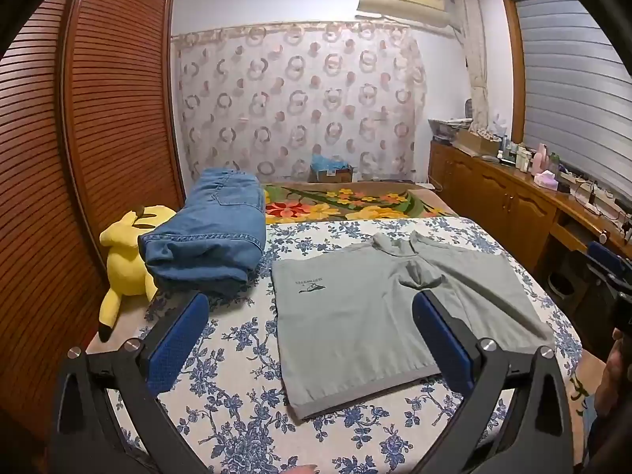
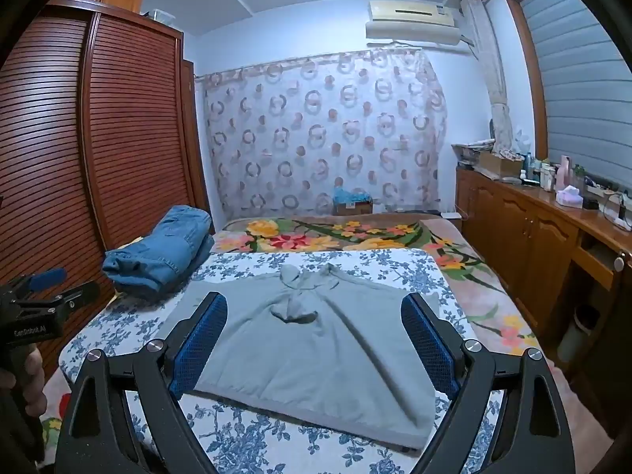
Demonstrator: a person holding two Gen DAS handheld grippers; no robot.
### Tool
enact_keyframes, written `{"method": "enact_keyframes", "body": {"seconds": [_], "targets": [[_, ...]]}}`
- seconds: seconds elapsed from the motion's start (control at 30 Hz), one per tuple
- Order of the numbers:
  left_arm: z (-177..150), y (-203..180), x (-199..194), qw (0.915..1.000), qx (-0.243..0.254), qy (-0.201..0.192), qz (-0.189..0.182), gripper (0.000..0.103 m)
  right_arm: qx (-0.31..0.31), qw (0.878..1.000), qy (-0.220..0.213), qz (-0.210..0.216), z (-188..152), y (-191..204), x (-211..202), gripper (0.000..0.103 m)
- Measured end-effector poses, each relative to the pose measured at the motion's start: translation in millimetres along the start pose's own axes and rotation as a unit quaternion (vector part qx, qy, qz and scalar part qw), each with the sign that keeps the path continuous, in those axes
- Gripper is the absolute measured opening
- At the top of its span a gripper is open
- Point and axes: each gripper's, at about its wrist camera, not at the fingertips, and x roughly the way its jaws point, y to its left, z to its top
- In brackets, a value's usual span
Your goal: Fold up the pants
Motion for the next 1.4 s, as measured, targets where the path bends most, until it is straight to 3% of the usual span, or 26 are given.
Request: {"method": "enact_keyframes", "body": {"seconds": [1.4], "targets": [[5.0, -3.2, -10.2, 1.0000, 0.000, -0.005, -0.001, 0.103, 0.001, 1.000, -0.009, 0.001, -1.5, 2.3, -4.8, 0.091]]}}
